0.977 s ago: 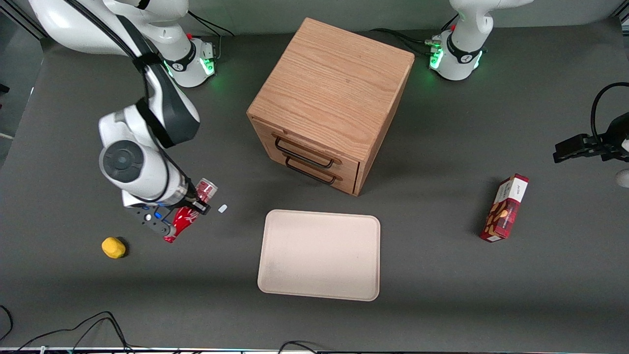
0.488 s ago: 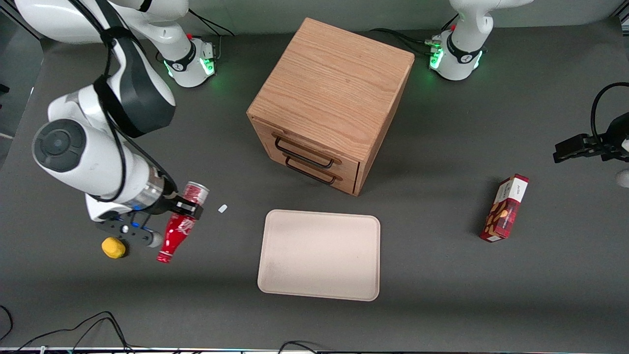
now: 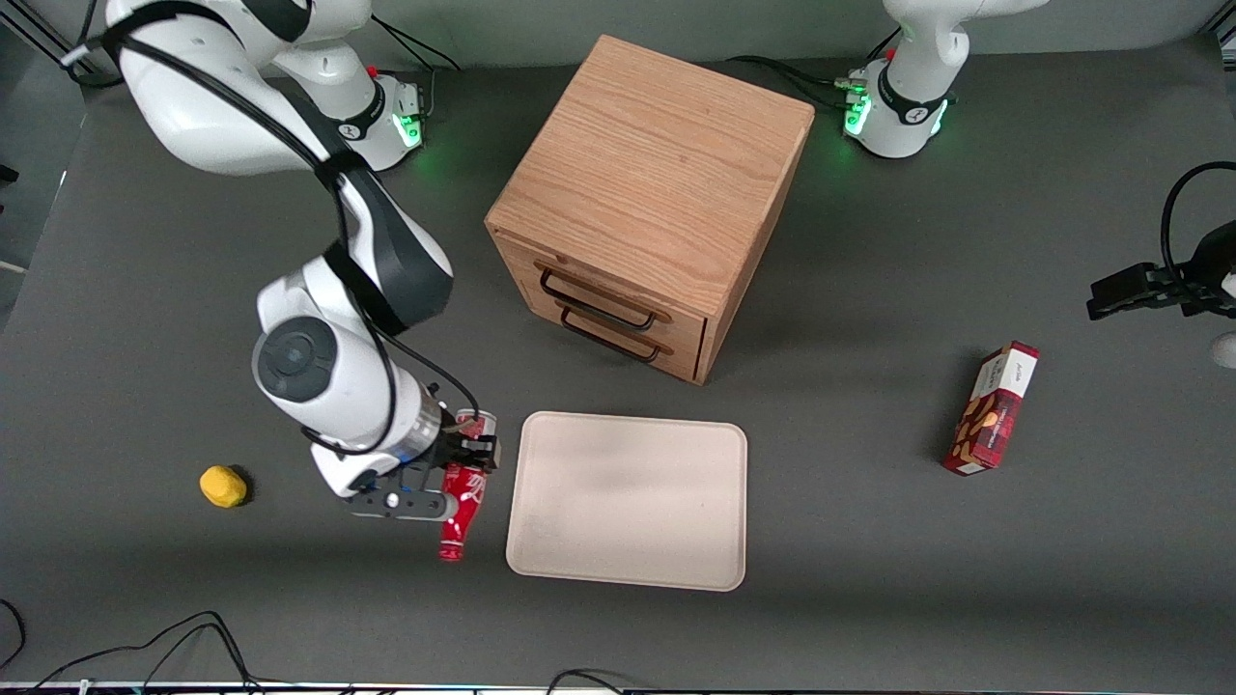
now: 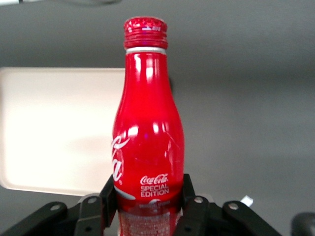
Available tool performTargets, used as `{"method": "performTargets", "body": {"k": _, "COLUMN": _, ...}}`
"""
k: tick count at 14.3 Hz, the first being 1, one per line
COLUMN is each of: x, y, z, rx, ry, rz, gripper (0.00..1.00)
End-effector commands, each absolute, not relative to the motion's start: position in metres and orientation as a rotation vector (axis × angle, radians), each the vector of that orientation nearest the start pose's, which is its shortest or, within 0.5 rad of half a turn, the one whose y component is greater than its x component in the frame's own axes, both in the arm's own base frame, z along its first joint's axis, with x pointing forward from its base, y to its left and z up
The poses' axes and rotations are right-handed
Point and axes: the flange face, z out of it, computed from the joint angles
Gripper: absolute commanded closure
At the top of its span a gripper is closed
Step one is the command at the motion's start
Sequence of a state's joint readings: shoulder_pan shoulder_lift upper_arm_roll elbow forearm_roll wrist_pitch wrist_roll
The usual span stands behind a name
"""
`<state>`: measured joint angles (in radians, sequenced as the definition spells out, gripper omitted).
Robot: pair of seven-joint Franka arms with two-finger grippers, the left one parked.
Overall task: Place coke bottle on tray
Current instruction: 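Carry the upright bottle over the cream tray's edge and lower it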
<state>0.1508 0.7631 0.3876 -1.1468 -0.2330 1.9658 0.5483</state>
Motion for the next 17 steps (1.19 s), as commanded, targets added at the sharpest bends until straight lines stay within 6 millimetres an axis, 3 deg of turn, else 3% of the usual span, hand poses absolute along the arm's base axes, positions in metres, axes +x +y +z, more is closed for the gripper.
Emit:
{"method": "performTargets", "body": {"k": 1, "x": 0.705, "y": 0.319, "z": 0.34, "rx": -3.083, "ry": -0.047, "rz": -0.105, "gripper": 0.95}}
{"method": "performTargets", "body": {"k": 6, "x": 0.703, "y": 0.339, "z": 0.276, "rx": -3.061, "ry": 0.021, "rz": -0.086, "gripper": 0.94}}
{"method": "performTargets", "body": {"k": 9, "x": 0.704, "y": 0.345, "z": 0.234, "rx": -3.023, "ry": 0.099, "rz": -0.107, "gripper": 0.87}}
{"method": "performTargets", "body": {"k": 12, "x": 0.701, "y": 0.353, "z": 0.21, "rx": -3.039, "ry": 0.116, "rz": -0.139, "gripper": 0.75}}
{"method": "performTargets", "body": {"k": 15, "x": 0.7, "y": 0.351, "z": 0.201, "rx": -3.048, "ry": 0.123, "rz": -0.13, "gripper": 0.55}}
{"method": "performTargets", "body": {"k": 16, "x": 0.7, "y": 0.352, "z": 0.2, "rx": -3.045, "ry": 0.12, "rz": -0.14, "gripper": 0.45}}
{"method": "performTargets", "body": {"k": 17, "x": 0.7, "y": 0.351, "z": 0.199, "rx": -3.053, "ry": 0.113, "rz": -0.149, "gripper": 0.28}}
